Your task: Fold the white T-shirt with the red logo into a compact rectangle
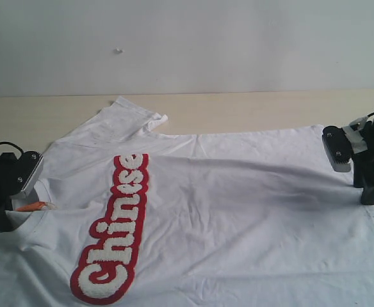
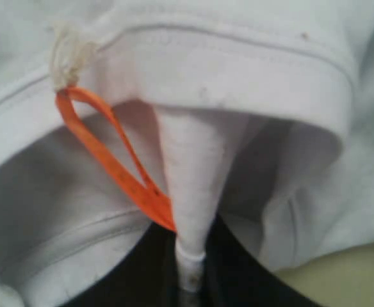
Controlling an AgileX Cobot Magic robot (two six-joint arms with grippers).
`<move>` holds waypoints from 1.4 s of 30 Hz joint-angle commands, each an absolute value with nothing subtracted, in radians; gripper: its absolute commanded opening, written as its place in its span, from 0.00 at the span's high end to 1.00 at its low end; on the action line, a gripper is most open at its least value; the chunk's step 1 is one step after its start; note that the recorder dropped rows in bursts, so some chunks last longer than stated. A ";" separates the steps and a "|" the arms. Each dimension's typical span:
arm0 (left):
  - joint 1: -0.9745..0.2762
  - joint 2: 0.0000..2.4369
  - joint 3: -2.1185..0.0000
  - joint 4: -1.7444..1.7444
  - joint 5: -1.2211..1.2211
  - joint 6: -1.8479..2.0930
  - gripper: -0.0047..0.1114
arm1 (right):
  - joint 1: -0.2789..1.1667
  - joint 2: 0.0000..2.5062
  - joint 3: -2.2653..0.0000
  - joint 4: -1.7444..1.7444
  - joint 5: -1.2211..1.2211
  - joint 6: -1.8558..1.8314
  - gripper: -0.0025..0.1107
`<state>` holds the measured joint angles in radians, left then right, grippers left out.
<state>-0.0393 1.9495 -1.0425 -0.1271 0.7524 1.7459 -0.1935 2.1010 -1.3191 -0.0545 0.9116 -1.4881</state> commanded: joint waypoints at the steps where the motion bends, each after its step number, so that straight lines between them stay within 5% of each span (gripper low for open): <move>1: -0.039 1.978 -1.022 -0.115 0.753 1.750 0.96 | -0.198 2.112 -1.321 -0.051 0.919 -1.486 0.90; 3: -0.039 1.978 -1.022 -0.115 0.753 1.750 0.96 | -0.198 2.112 -1.321 -0.051 0.919 -1.461 0.98; 42: -0.039 1.978 -1.022 -0.115 0.753 1.750 0.96 | -0.198 2.112 -1.321 -0.010 0.815 -1.385 0.98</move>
<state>-0.0393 1.9495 -1.0425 -0.1271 0.7524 1.7459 -0.1935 2.1010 -1.3191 -0.0211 0.8232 -1.3873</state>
